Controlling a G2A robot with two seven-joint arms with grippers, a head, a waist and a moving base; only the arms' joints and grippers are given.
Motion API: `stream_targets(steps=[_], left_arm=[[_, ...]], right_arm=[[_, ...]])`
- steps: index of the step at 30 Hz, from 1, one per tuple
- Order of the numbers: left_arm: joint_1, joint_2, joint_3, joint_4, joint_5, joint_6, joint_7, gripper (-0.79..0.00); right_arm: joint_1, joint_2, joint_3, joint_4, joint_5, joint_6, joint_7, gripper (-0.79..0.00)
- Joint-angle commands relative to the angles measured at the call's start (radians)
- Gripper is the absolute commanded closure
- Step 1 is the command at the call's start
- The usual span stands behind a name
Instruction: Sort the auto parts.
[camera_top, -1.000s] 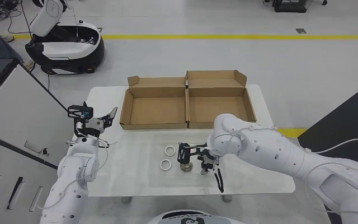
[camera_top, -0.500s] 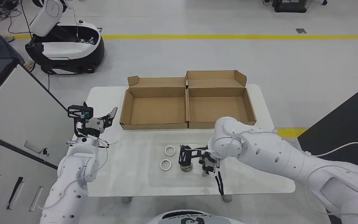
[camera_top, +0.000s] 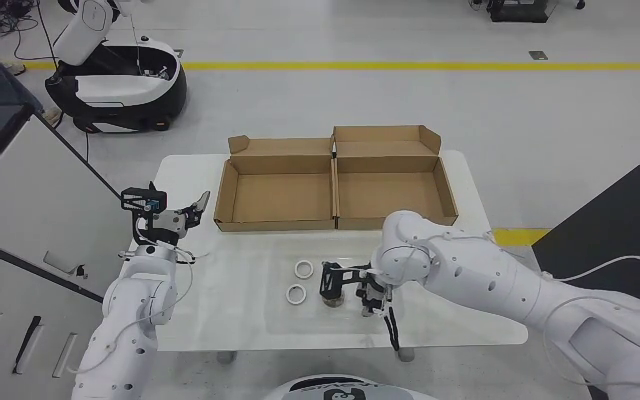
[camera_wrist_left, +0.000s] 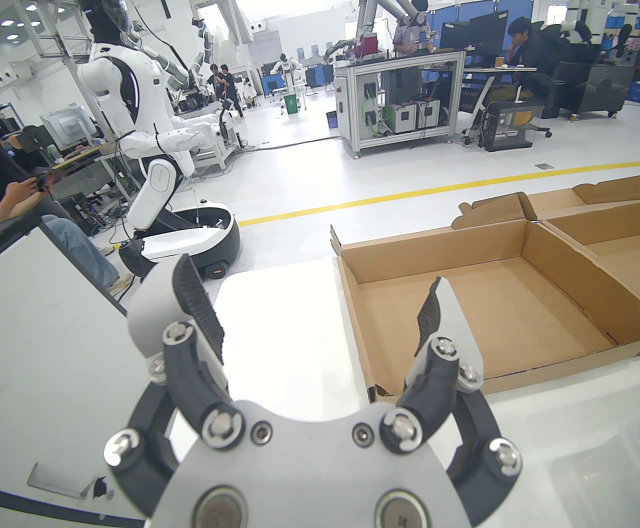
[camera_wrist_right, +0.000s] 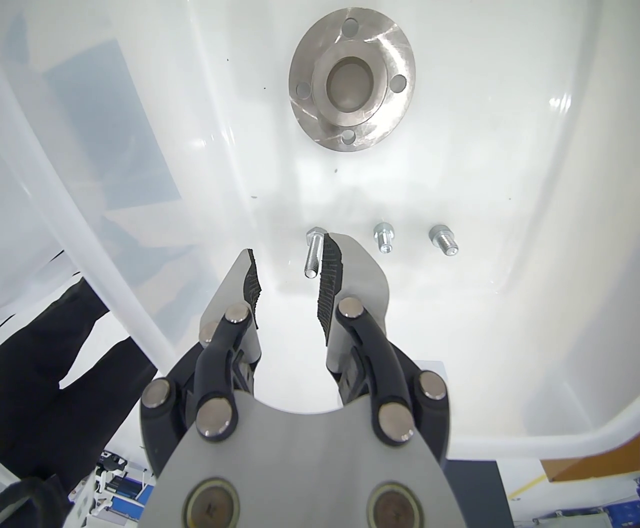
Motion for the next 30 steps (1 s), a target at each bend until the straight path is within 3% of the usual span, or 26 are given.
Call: stream_targets(steps=[1,11,30], left_arm=[[0.000,0.000,0.000,0.000,0.000,0.000,0.000,-0.785],[0.000,0.000,0.000,0.000,0.000,0.000,0.000,-0.785],[0.000,0.000,0.000,0.000,0.000,0.000,0.000,-0.785]], right_arm=[[-0.001,-0.002,-0.002,0.004,0.001,0.000,0.001,-0.289],[-0.004,-0.013,-0.006,0.022,-0.003,0.010,0.009,-0.219],[-0.019,-0.022,0.000,0.033,-0.053,0.037,-0.001,-0.219]])
